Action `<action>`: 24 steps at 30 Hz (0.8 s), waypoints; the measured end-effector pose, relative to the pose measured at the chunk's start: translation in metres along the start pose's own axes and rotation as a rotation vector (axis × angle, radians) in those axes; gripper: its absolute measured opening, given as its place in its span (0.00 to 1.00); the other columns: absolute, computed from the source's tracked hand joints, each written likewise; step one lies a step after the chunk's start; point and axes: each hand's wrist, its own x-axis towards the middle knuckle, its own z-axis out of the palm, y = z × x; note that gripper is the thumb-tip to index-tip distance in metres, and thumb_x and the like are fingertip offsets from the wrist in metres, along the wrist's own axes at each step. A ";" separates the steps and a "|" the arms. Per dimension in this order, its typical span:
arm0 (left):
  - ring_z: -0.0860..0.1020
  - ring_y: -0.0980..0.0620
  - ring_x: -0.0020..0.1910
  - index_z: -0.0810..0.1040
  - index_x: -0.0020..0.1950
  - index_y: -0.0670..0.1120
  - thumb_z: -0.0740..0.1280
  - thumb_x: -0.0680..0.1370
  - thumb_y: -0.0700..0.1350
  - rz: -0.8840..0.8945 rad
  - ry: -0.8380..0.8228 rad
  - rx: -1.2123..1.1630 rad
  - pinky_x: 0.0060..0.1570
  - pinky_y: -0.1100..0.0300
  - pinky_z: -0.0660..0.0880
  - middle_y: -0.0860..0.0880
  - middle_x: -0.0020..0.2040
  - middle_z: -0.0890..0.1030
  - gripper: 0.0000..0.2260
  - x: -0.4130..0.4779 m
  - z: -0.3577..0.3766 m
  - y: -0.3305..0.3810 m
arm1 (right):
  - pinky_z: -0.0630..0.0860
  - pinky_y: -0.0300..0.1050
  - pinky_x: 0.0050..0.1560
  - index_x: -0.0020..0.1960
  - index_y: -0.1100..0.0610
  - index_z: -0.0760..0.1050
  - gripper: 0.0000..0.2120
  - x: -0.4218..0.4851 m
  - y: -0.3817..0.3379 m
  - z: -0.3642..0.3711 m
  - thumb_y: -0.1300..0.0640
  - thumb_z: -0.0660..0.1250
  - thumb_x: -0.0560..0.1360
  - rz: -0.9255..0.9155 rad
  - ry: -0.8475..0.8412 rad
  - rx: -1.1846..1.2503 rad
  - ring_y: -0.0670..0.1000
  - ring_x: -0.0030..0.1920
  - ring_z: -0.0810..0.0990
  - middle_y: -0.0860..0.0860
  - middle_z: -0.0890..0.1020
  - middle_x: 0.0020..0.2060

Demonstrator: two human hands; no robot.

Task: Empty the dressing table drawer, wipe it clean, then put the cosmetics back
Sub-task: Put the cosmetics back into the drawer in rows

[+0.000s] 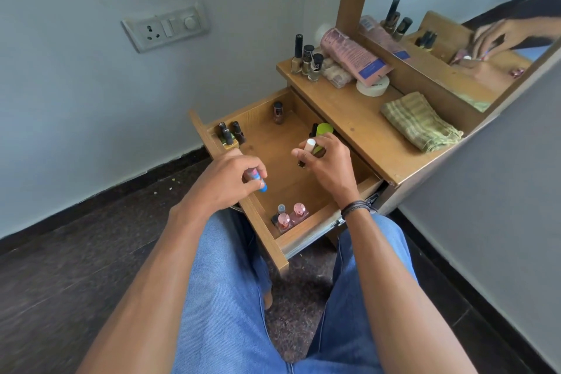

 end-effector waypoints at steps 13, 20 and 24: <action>0.76 0.56 0.50 0.84 0.47 0.55 0.73 0.77 0.42 0.008 -0.058 0.285 0.60 0.54 0.70 0.60 0.49 0.78 0.07 0.013 0.006 0.012 | 0.75 0.40 0.45 0.48 0.54 0.83 0.12 0.001 0.003 0.001 0.46 0.76 0.74 0.009 -0.010 -0.006 0.46 0.47 0.79 0.48 0.80 0.47; 0.74 0.55 0.52 0.79 0.43 0.60 0.74 0.74 0.38 -0.053 -0.032 0.256 0.49 0.58 0.72 0.56 0.50 0.81 0.14 0.016 0.013 0.010 | 0.78 0.44 0.45 0.48 0.54 0.83 0.12 0.001 0.003 0.002 0.45 0.76 0.74 0.020 -0.024 -0.011 0.45 0.46 0.79 0.47 0.80 0.46; 0.73 0.54 0.53 0.82 0.46 0.56 0.73 0.74 0.36 -0.053 -0.043 0.268 0.50 0.58 0.70 0.57 0.46 0.80 0.13 0.017 0.014 0.013 | 0.77 0.41 0.45 0.48 0.54 0.83 0.12 0.000 0.002 0.002 0.46 0.76 0.74 0.012 -0.040 -0.020 0.45 0.47 0.78 0.47 0.80 0.47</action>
